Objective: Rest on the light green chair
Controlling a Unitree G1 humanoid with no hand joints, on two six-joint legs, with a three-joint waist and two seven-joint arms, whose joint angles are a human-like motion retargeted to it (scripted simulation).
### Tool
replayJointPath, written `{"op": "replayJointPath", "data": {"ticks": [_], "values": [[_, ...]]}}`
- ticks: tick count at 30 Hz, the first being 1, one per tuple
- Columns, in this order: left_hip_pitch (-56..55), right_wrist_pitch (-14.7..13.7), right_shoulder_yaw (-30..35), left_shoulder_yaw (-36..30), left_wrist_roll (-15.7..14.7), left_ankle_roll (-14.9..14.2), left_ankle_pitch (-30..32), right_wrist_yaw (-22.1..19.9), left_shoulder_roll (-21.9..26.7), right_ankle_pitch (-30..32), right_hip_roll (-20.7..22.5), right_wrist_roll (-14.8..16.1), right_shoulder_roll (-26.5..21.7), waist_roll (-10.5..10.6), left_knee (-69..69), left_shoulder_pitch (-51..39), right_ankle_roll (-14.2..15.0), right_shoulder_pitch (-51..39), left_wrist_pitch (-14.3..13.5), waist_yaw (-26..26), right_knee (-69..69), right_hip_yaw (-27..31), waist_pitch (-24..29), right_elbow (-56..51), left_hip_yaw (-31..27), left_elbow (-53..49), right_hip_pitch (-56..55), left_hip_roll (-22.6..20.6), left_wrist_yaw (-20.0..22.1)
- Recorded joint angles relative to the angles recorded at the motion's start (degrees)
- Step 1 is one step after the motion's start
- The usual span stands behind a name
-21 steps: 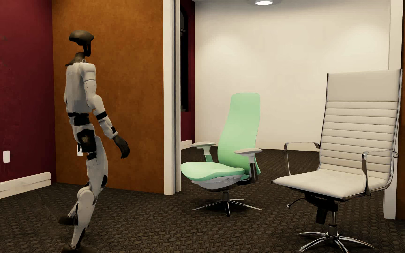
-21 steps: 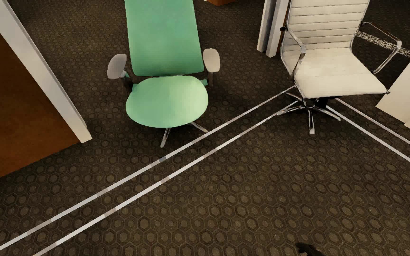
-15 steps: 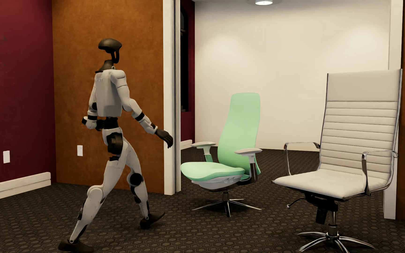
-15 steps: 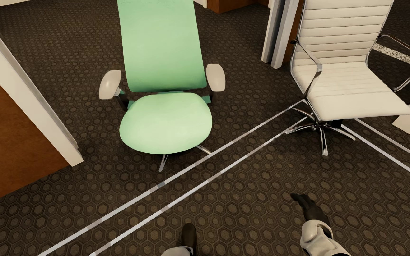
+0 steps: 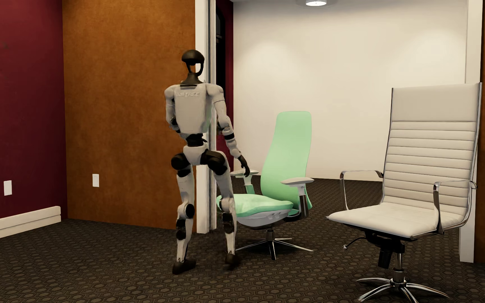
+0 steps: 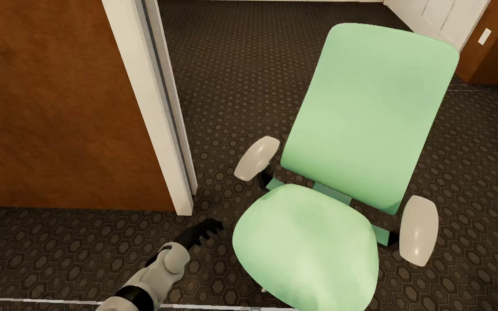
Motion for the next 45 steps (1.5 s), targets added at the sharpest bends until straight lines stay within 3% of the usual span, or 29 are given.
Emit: {"op": "replayJointPath", "data": {"ticks": [1,2,3,4,6,7,8,9,10,11,12,13,14,15,17,20,21,22,25,26,27,29,30,32,34,36,41,44,45], "values": [[-2.4,-1.4,0.7,-1.9,0.6,-1.4,-3.3,-0.4,-1.5,1.0,-1.2,0.9,0.2,-0.4,4.4,-1.5,-0.1,1.0,-1.5,-0.2,-10.2,2.4,-1.0,0.2,-2.1,-1.2,-0.4,0.3,-0.1],[-2.8,-2.0,-0.8,-4.8,1.4,-3.6,-4.5,0.1,-3.5,4.4,-4.1,-1.7,-0.3,-0.3,6.9,-1.6,5.9,2.4,-2.4,0.0,-20.6,4.6,-1.0,-0.6,-4.0,-2.2,1.5,1.6,0.0],[-4.5,-4.0,-1.9,-5.5,2.8,-5.4,-6.1,2.8,-4.8,7.8,-6.4,-1.1,-1.1,0.0,10.0,-0.5,10.4,3.5,-2.5,0.3,-29.2,3.8,-1.8,-1.1,-4.8,-3.6,2.7,2.6,-1.9],[-5.6,-3.0,-3.1,-5.7,4.7,-6.9,-6.1,4.2,-4.7,11.1,-7.8,-2.0,-1.3,-0.1,11.2,0.9,12.2,4.5,-1.4,0.8,-32.1,2.2,-1.8,-2.6,-5.4,-5.3,2.7,3.8,-2.4],[-8.4,-2.6,-4.5,-6.0,7.0,-9.3,-4.2,3.5,-2.9,14.9,-8.5,-3.0,-1.2,-1.0,13.8,4.2,14.3,4.8,-3.1,1.8,-25.6,-1.3,-0.1,-2.5,-6.0,-6.8,2.1,5.2,-3.6],[-9.3,-3.3,-3.9,-5.5,7.1,-10.5,-4.4,2.5,-0.9,6.8,-8.6,-3.4,-0.9,-1.6,14.2,4.9,12.5,4.8,-3.1,2.2,-23.0,0.2,0.8,-1.4,-8.0,-6.3,4.2,5.6,-5.7],[-11.9,-3.3,-2.6,-3.9,6.9,-9.6,-5.8,1.8,0.4,6.0,-9.2,-4.5,-2.1,-1.2,16.2,6.4,13.6,5.6,-3.3,3.3,-18.4,1.7,-0.6,-1.1,-10.2,-5.2,1.5,6.1,-7.3],[-12.7,-5.3,-0.4,0.3,8.2,-8.5,-5.9,4.3,1.2,3.4,-9.0,-4.8,-4.5,0.2,20.3,6.2,11.3,4.2,-2.6,3.8,-15.3,-0.6,2.6,-1.2,-7.5,-2.7,1.0,6.9,-7.3],[-17.0,-4.5,-2.7,2.2,8.4,-6.9,-6.6,5.3,2.5,3.3,-7.0,-6.6,-4.6,1.2,26.6,8.1,9.2,3.1,0.8,3.4,-15.4,-6.4,2.5,-1.5,-5.1,0.2,2.2,9.5,-2.5],[-17.5,-4.2,-4.4,3.0,5.2,-2.8,-5.2,4.3,3.9,-0.1,-7.0,-7.1,-4.5,0.9,28.9,9.0,6.9,3.1,4.5,3.1,-14.5,-7.5,3.6,-1.3,-2.8,3.0,4.0,9.8,1.3],[-17.4,-3.2,-5.9,3.3,1.2,-3.1,-5.2,2.4,5.3,-2.8,-6.4,-4.9,-4.1,1.2,29.5,9.3,5.7,3.7,4.9,3.0,-14.2,-7.7,3.6,-1.7,1.1,5.6,5.4,10.5,3.0],[-15.1,0.3,-7.9,3.7,-0.7,-5.8,-5.1,0.7,7.7,-4.2,-5.2,-5.8,-3.4,1.2,28.4,8.5,4.5,3.5,5.3,2.8,-15.6,-8.9,4.5,-0.8,3.4,7.3,8.6,12.2,2.5],[-13.4,-4.5,-8.9,4.6,0.2,-7.1,-5.8,4.4,10.3,-5.9,-5.8,-3.8,-3.1,0.2,26.0,7.4,2.9,4.3,4.6,2.4,-13.4,-10.9,4.4,-1.9,6.2,7.9,7.6,11.5,0.8],[-8.2,-5.7,-11.0,5.1,1.1,-8.5,-7.2,5.9,11.9,-4.9,-2.0,-6.1,-3.2,1.9,23.7,7.2,0.3,5.1,3.9,3.0,-17.8,-13.8,6.1,-1.5,12.4,8.0,12.9,14.4,0.6],[-5.1,-5.9,-6.9,8.2,0.9,-5.9,-2.9,5.8,14.8,-5.0,-2.6,-4.6,-2.1,-0.3,14.3,8.1,-1.2,5.7,4.2,2.2,-15.4,-14.0,3.4,-0.1,15.8,7.0,8.5,12.7,2.0],[-5.8,-4.5,-7.3,7.4,-2.9,-2.8,0.1,2.7,14.0,-4.3,-1.3,-3.5,-1.5,0.5,2.9,6.5,-0.8,3.3,6.3,1.3,-15.6,-14.4,6.0,-1.8,15.0,7.1,5.9,11.6,6.9],[-8.7,-7.6,-5.1,5.5,-2.9,-2.8,0.2,3.7,13.6,-5.9,-2.3,-2.8,-0.1,-0.4,4.4,4.9,1.0,1.1,3.5,1.3,-10.0,-13.2,8.2,-0.7,13.9,8.6,1.8,12.4,9.5],[-13.3,-7.7,-3.2,5.1,-3.9,-3.7,-0.5,2.8,13.2,-7.0,-4.8,-2.2,-0.4,-0.9,7.5,4.0,3.9,-0.7,2.2,1.4,-1.1,-10.6,9.9,-1.4,12.4,9.0,-4.6,13.9,9.0],[-29.1,-7.9,-0.9,3.2,-1.2,-9.0,-4.3,2.6,12.3,-9.5,-8.4,-3.8,-2.0,-0.2,24.0,2.0,5.8,-5.5,3.3,2.1,14.6,-6.0,15.3,-6.0,10.8,9.5,-18.2,20.2,6.8],[-35.5,-7.2,-0.3,2.9,0.1,-10.1,-5.2,3.9,12.6,-8.5,-7.5,-6.3,-2.4,-0.7,29.6,2.0,5.3,-7.3,3.2,2.1,16.1,-3.2,16.2,-7.2,7.5,9.2,-21.3,21.3,5.6],[-40.6,-7.7,0.8,2.5,0.3,-10.5,-6.3,1.4,12.7,-11.2,-6.9,-4.7,-2.2,-0.8,34.3,2.0,6.6,-9.0,2.7,2.3,18.0,-0.1,17.8,-9.6,4.2,8.7,-23.1,21.8,5.9],[-54.1,-7.8,2.1,3.1,2.7,-11.1,-8.6,0.8,13.4,-17.9,-4.9,-6.5,-3.0,-0.9,47.5,2.5,3.9,-13.1,4.8,2.4,27.6,1.4,19.8,-13.3,-1.3,6.7,-30.5,22.5,5.6],[-58.5,-7.8,3.3,4.7,3.2,-13.3,-10.8,-0.5,13.8,-18.9,-4.0,-7.4,-2.7,-1.7,53.0,2.7,6.1,-16.1,4.2,2.7,35.4,2.6,21.5,-14.6,-3.3,5.5,-36.4,25.1,5.5],[-65.7,-6.7,5.4,6.6,1.1,-15.0,-15.2,-3.6,13.0,-24.9,-5.2,-8.2,-3.8,-1.0,64.2,4.3,7.0,-20.5,5.6,2.2,47.4,1.2,25.6,-18.4,-6.7,3.4,-41.5,27.5,10.1],[-72.2,-6.3,5.2,7.0,-0.1,-14.2,-18.3,-5.5,10.8,-29.0,-7.0,-7.6,-7.9,0.3,74.2,4.9,9.7,-23.5,6.5,2.8,59.1,3.2,28.4,-22.7,-10.5,0.7,-46.4,25.8,14.9],[-76.8,-4.6,5.3,9.2,-2.1,-15.2,-19.0,-8.0,9.1,-31.6,-7.2,-7.3,-9.1,1.2,82.1,4.5,10.7,-26.3,5.1,3.2,67.5,4.2,31.3,-24.5,-14.3,-2.2,-48.9,25.1,18.6],[-71.5,-2.3,8.0,7.6,-1.5,-17.5,-15.6,-12.3,6.9,-28.3,-11.2,-2.8,-8.5,1.4,83.6,4.4,14.1,-28.2,6.3,3.5,72.0,5.2,35.4,-19.5,-11.9,-0.1,-45.5,26.4,18.8],[-66.5,-1.9,7.5,7.4,1.9,-17.8,-18.0,-11.7,7.2,-31.0,-12.2,-2.9,-6.8,0.7,85.3,6.7,12.6,-25.6,6.0,3.7,74.6,4.9,33.6,-17.7,-10.7,0.5,-42.0,27.3,14.4],[-65.5,-1.2,7.4,7.4,1.2,-18.0,-18.5,-12.5,6.5,-32.6,-12.2,-2.1,-5.5,0.5,85.7,6.9,11.8,-25.7,6.0,3.5,75.0,5.0,33.0,-15.9,-10.5,2.0,-40.9,27.3,14.6]]}}
